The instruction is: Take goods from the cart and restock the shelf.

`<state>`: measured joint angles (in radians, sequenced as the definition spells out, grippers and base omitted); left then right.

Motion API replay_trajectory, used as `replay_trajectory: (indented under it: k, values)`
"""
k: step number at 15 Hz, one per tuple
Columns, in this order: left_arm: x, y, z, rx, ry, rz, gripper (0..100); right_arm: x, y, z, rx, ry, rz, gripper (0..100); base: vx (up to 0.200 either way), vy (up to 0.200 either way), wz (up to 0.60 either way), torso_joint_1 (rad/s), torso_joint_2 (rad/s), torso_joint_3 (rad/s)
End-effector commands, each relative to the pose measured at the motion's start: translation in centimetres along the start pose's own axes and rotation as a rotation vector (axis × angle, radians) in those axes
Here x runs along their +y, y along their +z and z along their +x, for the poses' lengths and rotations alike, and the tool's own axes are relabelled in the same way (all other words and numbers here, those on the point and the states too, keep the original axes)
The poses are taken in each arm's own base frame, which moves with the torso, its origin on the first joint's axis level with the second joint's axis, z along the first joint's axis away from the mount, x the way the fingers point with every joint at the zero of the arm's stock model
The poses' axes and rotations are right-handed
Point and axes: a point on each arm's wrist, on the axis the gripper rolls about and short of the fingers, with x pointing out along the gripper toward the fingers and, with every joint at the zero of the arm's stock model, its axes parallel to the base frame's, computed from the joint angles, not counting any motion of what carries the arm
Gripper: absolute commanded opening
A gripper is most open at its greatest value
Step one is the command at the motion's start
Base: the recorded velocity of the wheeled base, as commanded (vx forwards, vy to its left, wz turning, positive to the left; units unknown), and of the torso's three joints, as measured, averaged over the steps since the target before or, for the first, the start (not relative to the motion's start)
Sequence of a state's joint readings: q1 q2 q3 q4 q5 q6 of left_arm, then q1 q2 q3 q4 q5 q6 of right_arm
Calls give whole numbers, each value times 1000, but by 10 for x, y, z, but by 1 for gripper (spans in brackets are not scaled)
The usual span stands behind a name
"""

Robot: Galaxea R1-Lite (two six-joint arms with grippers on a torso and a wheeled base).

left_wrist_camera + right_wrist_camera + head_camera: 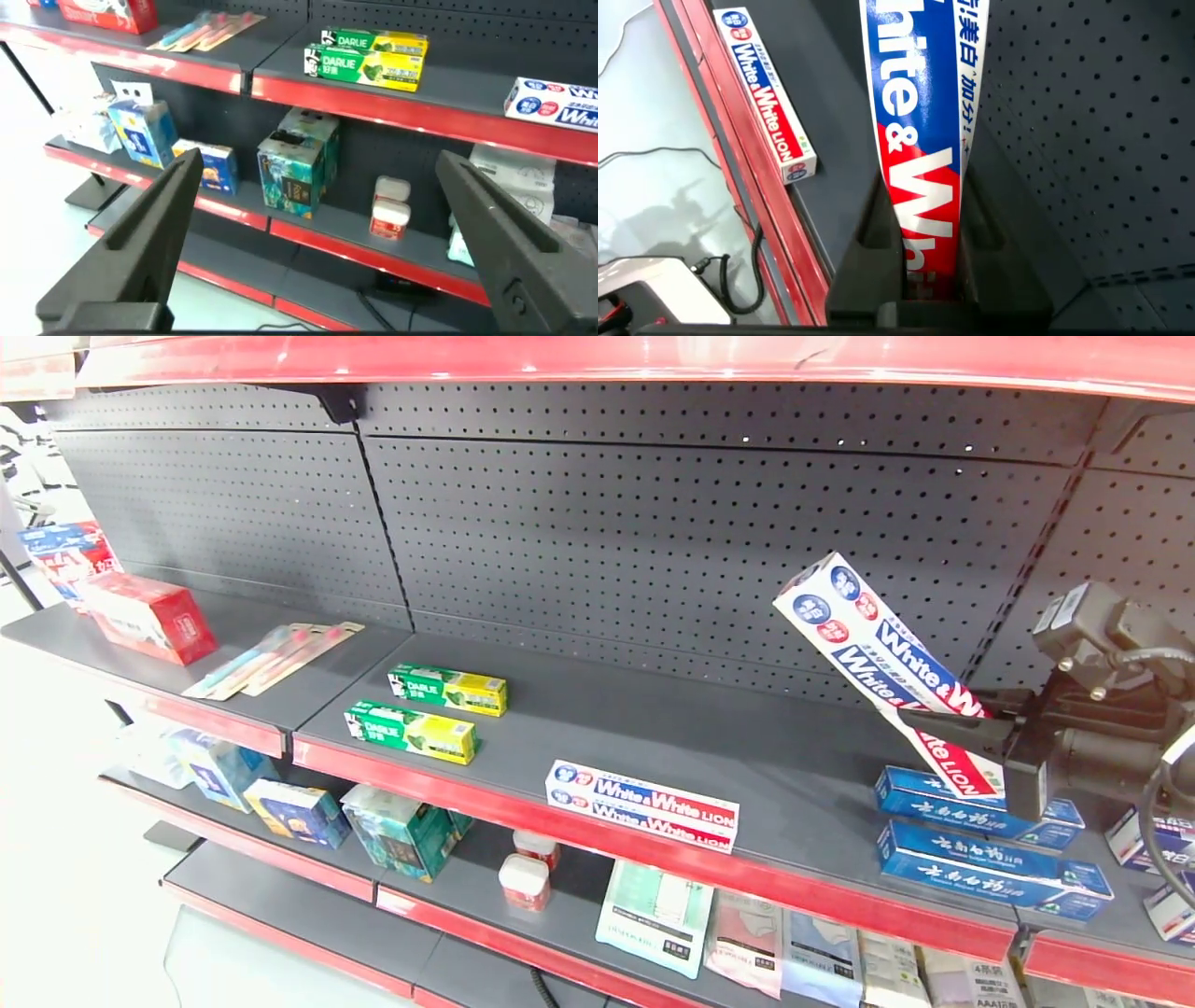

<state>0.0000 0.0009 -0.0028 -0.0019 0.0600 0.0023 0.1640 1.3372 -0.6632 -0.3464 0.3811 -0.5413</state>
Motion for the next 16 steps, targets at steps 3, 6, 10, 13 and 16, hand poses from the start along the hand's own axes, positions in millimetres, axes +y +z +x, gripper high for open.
replay_trajectory:
  k: [3,6,10,13,16]
  values:
    - [0,-1,0,2,0,2,100,2,4,4,-11,20,-10,0,0,0,0,0,0,0]
    - [0,-1,0,2,-2,4,100,7,4,10,-10,51,-27,0,0,0,0,0,0,0]
    - [0,-1,0,2,-2,4,100,10,-7,44,57,123,-20,0,0,0,0,0,0,0]
    - [0,-1,0,2,-2,2,100,1,-13,77,68,135,-13,0,0,0,0,0,0,0]
    - [0,-1,0,2,0,2,100,-7,-18,107,59,141,-8,0,0,0,0,0,0,0]
